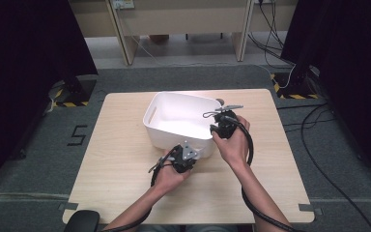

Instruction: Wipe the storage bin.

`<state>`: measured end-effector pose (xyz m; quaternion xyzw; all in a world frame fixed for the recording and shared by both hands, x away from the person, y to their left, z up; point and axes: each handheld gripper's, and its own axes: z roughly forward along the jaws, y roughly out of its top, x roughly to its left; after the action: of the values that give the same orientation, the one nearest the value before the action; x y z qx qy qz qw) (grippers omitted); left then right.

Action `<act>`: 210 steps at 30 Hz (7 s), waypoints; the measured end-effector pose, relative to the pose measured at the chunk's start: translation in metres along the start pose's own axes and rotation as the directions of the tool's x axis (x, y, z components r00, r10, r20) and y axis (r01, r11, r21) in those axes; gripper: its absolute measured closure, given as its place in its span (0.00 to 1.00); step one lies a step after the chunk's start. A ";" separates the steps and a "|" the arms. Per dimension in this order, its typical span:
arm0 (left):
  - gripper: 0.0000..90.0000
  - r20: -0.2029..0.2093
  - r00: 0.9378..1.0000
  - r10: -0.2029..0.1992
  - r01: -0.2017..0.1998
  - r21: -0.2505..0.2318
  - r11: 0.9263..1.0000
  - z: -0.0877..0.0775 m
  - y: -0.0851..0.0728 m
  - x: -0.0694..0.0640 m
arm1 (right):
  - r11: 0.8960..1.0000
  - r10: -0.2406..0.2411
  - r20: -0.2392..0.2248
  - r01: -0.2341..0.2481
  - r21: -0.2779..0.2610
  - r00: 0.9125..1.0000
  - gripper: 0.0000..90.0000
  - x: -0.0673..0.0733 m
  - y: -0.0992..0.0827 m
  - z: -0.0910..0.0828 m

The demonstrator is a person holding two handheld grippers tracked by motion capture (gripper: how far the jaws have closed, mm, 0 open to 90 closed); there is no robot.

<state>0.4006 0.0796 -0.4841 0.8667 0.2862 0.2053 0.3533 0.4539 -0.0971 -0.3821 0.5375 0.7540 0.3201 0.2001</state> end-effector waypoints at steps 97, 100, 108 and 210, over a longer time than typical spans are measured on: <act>0.88 0.008 0.999 0.035 -0.034 -0.126 0.991 -0.025 0.050 -0.018 | 0.999 0.031 -0.001 -0.031 -0.009 1.000 0.78 0.001 0.001 -0.002; 0.88 0.007 0.999 0.036 -0.035 -0.129 0.991 -0.024 0.050 -0.018 | 0.999 0.032 0.000 -0.032 -0.010 0.999 0.78 0.001 0.001 -0.002; 0.88 0.008 0.999 0.041 -0.040 -0.122 0.992 -0.019 0.048 -0.020 | 0.999 0.032 -0.001 -0.032 -0.010 0.999 0.78 0.001 0.001 -0.002; 0.87 -0.290 0.928 -0.234 0.229 -0.052 0.972 -0.150 -0.082 0.126 | 0.989 0.090 0.015 -0.091 0.119 0.996 0.97 -0.017 0.018 0.011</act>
<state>0.3831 0.2830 -0.4245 0.7836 0.4341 0.2911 0.3358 0.4790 -0.1066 -0.3783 0.5838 0.7457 0.2804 0.1565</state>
